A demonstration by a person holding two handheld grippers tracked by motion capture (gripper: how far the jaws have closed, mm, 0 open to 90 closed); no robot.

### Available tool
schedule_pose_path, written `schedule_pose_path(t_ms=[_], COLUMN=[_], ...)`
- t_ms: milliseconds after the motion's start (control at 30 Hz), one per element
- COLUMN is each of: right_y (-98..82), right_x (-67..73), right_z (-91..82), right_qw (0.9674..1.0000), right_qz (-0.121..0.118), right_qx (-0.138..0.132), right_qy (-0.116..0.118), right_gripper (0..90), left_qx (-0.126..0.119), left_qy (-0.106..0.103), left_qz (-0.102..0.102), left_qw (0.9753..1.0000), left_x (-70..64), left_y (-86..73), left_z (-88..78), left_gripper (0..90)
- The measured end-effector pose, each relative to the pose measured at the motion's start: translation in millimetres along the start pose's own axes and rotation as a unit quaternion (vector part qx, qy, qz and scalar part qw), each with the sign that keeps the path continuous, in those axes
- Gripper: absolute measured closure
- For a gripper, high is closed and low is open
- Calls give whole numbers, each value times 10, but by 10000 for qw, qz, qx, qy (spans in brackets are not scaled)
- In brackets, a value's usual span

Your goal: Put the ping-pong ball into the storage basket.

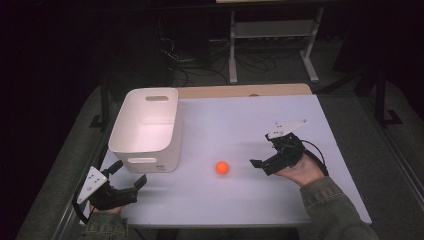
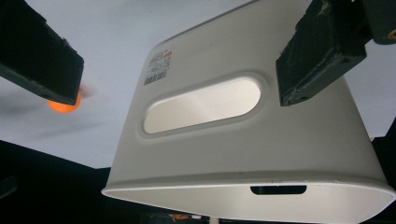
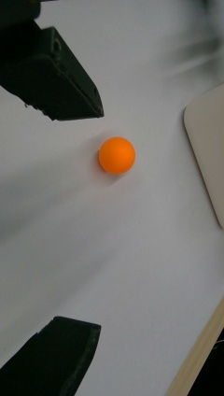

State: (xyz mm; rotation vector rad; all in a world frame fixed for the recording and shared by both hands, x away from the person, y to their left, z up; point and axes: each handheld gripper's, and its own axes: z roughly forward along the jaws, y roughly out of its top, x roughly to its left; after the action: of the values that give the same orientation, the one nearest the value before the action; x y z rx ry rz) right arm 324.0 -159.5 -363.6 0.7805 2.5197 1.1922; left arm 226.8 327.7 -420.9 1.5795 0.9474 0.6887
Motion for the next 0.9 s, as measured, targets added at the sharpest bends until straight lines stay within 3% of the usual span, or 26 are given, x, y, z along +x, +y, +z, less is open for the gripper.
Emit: schedule_pose_path(t_ms=[900], right_y=[262], right_x=[19], right_z=[266], right_qw=[9988], right_qz=[-316], right_qx=[237], right_qy=[275], right_gripper=[0], left_qx=[-9], left_qy=[-19], left_qz=[-7], left_qw=[10000], left_x=[2], left_y=[0], left_z=[-4], left_gripper=[3])
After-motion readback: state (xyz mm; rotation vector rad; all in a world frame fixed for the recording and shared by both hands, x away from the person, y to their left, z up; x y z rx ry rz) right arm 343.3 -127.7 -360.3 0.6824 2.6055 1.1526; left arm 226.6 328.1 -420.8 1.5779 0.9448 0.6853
